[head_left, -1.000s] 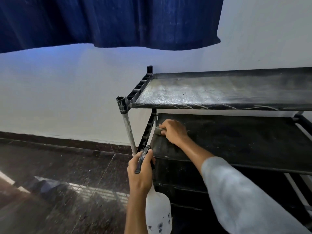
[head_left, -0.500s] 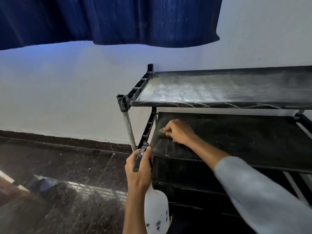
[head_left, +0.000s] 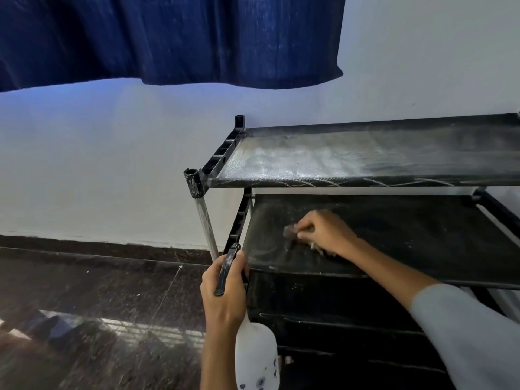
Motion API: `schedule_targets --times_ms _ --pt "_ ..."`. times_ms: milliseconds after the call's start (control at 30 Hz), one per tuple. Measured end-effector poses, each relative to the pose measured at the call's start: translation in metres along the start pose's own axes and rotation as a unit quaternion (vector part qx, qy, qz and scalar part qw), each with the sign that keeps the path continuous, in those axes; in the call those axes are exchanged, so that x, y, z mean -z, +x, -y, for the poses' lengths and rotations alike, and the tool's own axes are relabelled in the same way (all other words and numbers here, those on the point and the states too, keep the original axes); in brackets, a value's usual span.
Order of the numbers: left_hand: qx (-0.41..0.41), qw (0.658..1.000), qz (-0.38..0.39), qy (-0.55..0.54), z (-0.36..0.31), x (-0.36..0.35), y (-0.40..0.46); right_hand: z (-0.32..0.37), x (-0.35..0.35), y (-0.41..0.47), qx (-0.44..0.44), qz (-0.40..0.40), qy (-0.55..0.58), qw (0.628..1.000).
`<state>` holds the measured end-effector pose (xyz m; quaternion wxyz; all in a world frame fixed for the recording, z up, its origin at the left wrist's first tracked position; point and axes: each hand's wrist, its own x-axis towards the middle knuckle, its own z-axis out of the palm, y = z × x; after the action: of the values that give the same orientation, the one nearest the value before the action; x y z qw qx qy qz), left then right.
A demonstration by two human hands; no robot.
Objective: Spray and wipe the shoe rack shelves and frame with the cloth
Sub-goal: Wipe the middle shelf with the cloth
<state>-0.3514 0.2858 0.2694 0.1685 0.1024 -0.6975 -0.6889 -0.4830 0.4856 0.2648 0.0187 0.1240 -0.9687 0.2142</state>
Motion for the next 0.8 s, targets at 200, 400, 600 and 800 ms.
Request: schedule_targets --times_ms 200,400,600,800 --pt "-0.01 1.0 0.002 0.012 -0.005 -0.007 -0.001 0.016 -0.009 0.035 -0.089 -0.103 -0.055 0.989" --pt "-0.008 1.0 0.001 0.009 -0.004 -0.012 -0.002 0.025 -0.017 -0.004 0.051 0.026 0.052 0.997" --pt "-0.004 1.0 -0.002 -0.001 -0.012 -0.011 -0.007 0.024 -0.013 -0.019 0.075 0.083 0.024 0.993" --pt "-0.002 1.0 0.007 0.008 -0.02 -0.012 -0.01 0.043 -0.028 -0.012 0.098 0.004 -0.041 0.994"
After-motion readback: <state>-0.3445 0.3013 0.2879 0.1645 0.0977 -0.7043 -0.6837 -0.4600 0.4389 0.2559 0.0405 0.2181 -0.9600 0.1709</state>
